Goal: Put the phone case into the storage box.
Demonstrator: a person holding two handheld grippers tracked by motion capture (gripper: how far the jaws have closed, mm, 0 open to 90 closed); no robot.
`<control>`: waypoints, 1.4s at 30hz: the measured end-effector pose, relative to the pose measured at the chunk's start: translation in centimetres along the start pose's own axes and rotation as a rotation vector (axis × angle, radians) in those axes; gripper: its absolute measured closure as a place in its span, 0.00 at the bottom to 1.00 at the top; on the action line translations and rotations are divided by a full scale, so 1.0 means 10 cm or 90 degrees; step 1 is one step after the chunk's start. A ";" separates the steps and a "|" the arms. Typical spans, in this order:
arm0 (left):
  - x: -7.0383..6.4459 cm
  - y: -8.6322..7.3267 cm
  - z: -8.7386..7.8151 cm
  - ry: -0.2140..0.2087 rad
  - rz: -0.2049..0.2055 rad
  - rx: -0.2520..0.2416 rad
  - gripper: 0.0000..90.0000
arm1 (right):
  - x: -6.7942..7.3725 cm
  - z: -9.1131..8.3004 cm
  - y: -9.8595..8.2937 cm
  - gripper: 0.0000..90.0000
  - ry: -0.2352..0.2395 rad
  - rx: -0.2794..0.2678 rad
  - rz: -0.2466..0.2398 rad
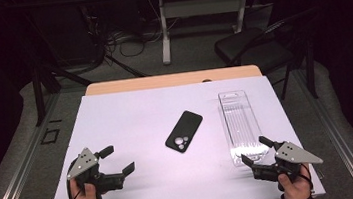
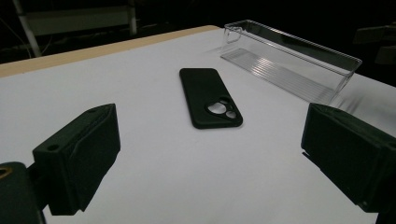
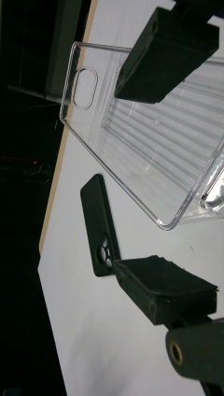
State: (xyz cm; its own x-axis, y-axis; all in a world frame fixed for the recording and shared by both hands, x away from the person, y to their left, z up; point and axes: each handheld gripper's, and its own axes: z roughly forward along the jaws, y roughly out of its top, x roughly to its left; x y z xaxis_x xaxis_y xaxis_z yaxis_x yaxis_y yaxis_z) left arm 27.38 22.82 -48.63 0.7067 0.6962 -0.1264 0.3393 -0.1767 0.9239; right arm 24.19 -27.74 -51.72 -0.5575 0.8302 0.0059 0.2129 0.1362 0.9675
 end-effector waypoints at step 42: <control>-0.02 0.80 1.13 -0.026 -0.030 0.203 0.13 | -0.03 0.02 -0.01 0.16 0.001 0.000 0.011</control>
State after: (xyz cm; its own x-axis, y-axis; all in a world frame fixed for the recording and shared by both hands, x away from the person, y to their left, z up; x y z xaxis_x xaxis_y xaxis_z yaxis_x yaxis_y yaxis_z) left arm 36.98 13.42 -45.33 0.7077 0.6813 -0.1873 0.5452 -0.3579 0.7581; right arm 24.55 -27.89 -51.91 -0.5549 0.8316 0.0232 0.2223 0.1213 0.9674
